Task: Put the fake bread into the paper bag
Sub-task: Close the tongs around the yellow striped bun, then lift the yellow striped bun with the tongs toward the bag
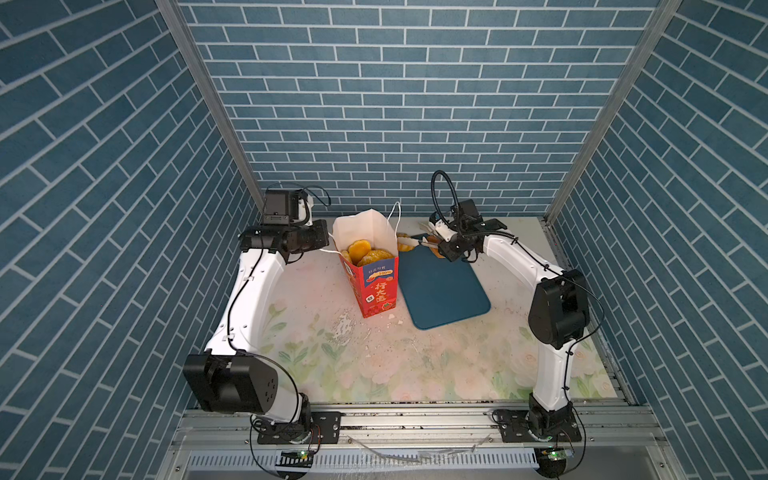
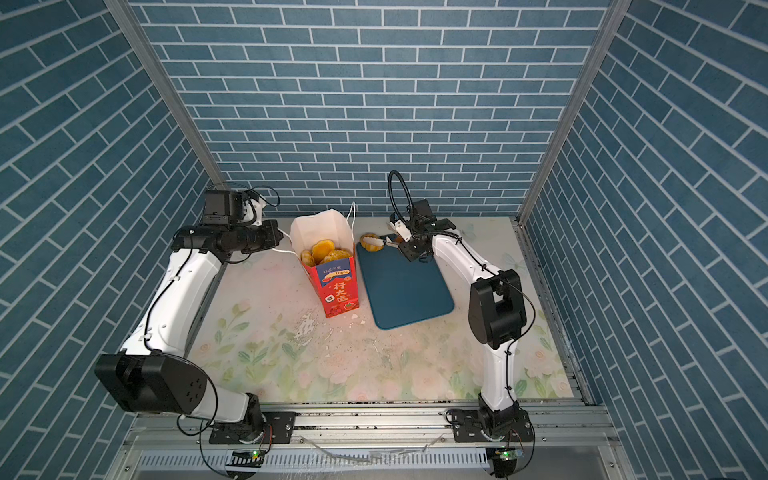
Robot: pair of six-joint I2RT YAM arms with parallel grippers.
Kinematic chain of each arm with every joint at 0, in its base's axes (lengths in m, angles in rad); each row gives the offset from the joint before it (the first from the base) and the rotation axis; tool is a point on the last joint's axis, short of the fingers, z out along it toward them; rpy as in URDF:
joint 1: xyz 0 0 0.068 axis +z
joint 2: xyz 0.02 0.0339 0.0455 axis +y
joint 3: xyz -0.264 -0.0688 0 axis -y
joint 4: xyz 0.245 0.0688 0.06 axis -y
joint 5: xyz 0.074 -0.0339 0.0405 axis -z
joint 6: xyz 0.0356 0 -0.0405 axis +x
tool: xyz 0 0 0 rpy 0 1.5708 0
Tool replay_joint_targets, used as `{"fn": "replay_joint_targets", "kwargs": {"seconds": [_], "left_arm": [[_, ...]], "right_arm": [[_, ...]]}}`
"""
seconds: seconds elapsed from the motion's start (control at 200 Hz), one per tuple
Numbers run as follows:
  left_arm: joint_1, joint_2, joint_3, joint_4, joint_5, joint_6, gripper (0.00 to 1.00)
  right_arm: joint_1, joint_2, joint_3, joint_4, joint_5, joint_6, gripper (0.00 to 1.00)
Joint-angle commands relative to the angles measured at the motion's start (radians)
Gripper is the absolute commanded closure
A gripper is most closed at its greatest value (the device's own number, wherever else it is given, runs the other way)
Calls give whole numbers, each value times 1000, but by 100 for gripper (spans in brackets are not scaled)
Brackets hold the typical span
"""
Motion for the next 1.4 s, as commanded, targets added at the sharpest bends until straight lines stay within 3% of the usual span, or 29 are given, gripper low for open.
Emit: {"fn": "replay_joint_targets", "kwargs": {"seconds": [0.0,0.425,0.66,1.04,1.25,1.395], "left_arm": [[8,-8,8,-15,-15,2,100],[8,-7,-6,-7,-19,-11,100],[6,-13,-19,-1,-18,-14,100],[5,-37,-46,30,-9,-26,100],[4,-55,-72,49,3,-35,100],[3,-73,-94,53,1,-38,100]], "right_arm": [[1,56,62,1,-57,-28,58],[6,186,132,-33,-104,-40,59],[20,164,81,-24,-64,-40,72],[31,-186,-185,59,-11,40,80],[19,-394,-293,24,117,100,81],[13,-510,-267,-43,186,130,81]]}}
